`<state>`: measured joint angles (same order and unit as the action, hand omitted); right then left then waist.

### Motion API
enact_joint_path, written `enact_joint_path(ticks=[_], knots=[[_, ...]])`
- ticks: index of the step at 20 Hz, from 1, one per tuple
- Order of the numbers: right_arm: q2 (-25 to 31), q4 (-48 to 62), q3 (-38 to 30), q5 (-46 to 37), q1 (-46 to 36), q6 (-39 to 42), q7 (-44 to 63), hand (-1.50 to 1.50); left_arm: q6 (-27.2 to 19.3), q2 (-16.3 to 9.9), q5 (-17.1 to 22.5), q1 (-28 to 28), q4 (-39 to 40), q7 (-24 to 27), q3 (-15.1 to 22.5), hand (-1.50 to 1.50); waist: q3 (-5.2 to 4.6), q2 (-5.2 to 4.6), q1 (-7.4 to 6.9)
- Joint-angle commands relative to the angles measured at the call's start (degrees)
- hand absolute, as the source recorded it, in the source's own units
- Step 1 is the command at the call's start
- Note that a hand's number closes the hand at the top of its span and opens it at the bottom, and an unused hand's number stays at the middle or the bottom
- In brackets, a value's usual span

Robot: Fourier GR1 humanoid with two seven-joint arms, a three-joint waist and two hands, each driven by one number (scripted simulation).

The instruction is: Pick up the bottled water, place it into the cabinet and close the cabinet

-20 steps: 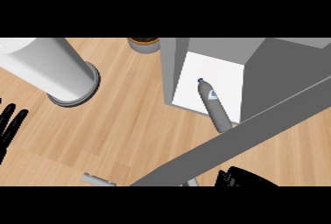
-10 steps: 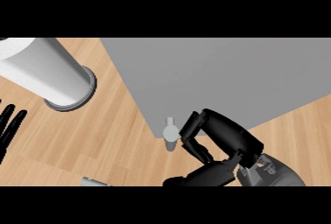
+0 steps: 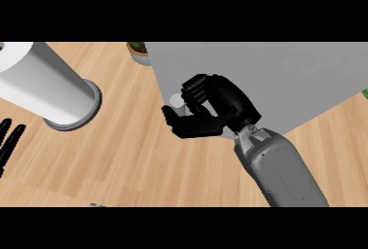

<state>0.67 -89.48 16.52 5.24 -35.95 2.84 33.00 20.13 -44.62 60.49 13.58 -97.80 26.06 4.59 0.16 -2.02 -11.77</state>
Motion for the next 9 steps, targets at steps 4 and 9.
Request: enact_joint_path(ticks=[4,9], knots=[[-0.67,10.12,-6.46,1.7,-10.61,-11.97,-3.65,-1.5,0.48,0.85,0.33,0.67,-0.05,0.36,0.04,-1.5,-0.25,-0.55,-0.17],[-0.67,12.42,-5.92,3.24,-12.6,-14.09,-4.59,-1.5,1.31,0.11,0.26,1.28,0.75,0.5,-1.07,-1.5,-0.22,-0.39,0.52]])
